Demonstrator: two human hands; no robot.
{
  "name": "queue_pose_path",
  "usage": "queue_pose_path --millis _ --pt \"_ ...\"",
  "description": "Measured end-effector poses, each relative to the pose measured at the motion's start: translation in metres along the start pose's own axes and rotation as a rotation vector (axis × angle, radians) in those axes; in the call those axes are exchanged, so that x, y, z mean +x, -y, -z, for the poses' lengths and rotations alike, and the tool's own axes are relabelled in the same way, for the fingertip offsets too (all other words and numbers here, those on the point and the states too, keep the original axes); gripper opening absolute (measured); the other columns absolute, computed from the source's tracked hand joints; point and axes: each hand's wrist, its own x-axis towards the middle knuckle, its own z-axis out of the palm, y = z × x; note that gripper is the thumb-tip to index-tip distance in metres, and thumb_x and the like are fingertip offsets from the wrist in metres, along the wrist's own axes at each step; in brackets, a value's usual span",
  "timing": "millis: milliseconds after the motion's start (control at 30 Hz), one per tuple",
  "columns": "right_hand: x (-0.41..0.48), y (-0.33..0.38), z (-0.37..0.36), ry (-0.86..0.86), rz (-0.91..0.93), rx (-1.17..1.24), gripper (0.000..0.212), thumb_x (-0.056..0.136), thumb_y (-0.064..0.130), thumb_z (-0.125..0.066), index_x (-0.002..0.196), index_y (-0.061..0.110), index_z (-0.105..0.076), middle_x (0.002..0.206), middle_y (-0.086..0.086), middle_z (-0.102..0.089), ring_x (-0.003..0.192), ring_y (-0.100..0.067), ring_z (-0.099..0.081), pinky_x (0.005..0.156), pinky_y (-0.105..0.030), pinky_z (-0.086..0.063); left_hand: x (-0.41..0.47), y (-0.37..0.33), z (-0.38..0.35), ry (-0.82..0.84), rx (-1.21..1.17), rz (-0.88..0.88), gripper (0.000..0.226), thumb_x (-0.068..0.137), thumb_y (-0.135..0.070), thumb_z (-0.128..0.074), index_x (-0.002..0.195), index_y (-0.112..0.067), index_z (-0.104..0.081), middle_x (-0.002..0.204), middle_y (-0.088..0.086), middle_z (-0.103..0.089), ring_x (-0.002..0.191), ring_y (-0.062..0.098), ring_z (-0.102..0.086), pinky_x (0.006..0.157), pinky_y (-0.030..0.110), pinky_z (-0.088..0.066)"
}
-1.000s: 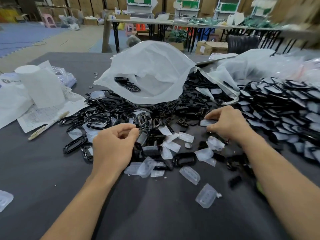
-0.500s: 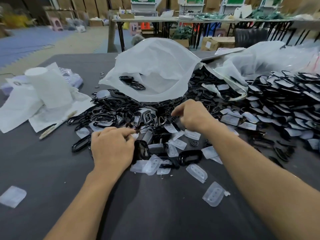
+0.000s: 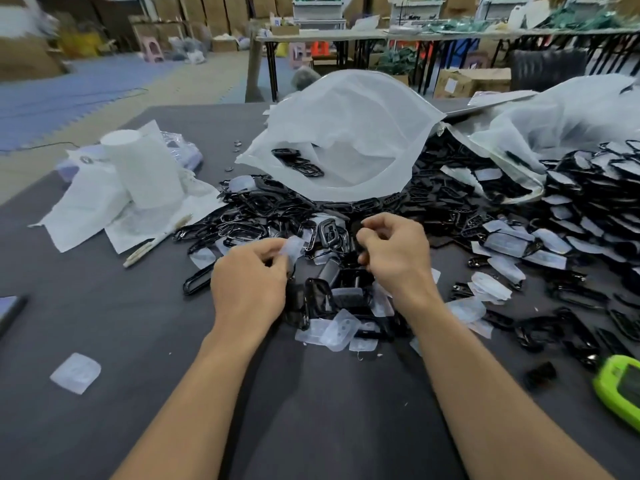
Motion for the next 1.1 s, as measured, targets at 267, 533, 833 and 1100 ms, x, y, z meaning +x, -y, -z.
queue_pose_path --millis 267,533,833,1100 --pt "-0.022 0.003 -0.029 0.254 -0.061 0.262 0.011 0.091 0.009 -0.069 0.088 0.018 -0.075 0.064 -0.009 -0.069 0.046 -0.016 -0.056 0.042 -0.024 -0.043 0.002 0.003 0.000 0.000 -0.239 0.096 0.026 0.078 -0.031 -0.085 0.103 -0.033 -0.079 0.072 -0.026 -0.074 0.074 -0.010 -0.071 0.072 0.015 -0.055" --pt "-0.016 0.001 -0.023 0.122 -0.073 0.298 0.026 0.085 0.001 -0.070 0.088 0.026 -0.079 0.060 0.003 -0.068 0.053 -0.011 -0.058 0.053 -0.025 -0.047 0.018 0.013 -0.009 0.029 -0.387 0.183 0.042 0.085 0.007 -0.067 0.107 -0.028 -0.078 0.093 -0.017 -0.080 0.085 -0.001 -0.075 0.075 0.014 -0.056" --pt "-0.022 0.010 -0.019 0.242 -0.079 0.395 0.016 0.084 -0.004 -0.074 0.083 0.010 -0.081 0.062 -0.010 -0.068 0.049 -0.015 -0.058 0.046 -0.023 -0.047 0.007 -0.003 -0.010 -0.046 -0.668 0.064 0.045 0.087 0.013 -0.071 0.114 -0.024 -0.075 0.105 -0.009 -0.080 0.102 0.008 -0.076 0.088 0.020 -0.059" --pt "-0.021 0.014 -0.013 0.292 -0.136 0.555 0.023 0.086 -0.011 -0.072 0.078 0.010 -0.079 0.068 -0.015 -0.070 0.053 -0.020 -0.061 0.046 -0.022 -0.048 -0.001 -0.013 -0.011 0.091 -0.796 0.049 0.053 0.087 0.024 -0.060 0.111 -0.021 -0.075 0.108 -0.005 -0.080 0.109 0.009 -0.073 0.091 0.016 -0.055"
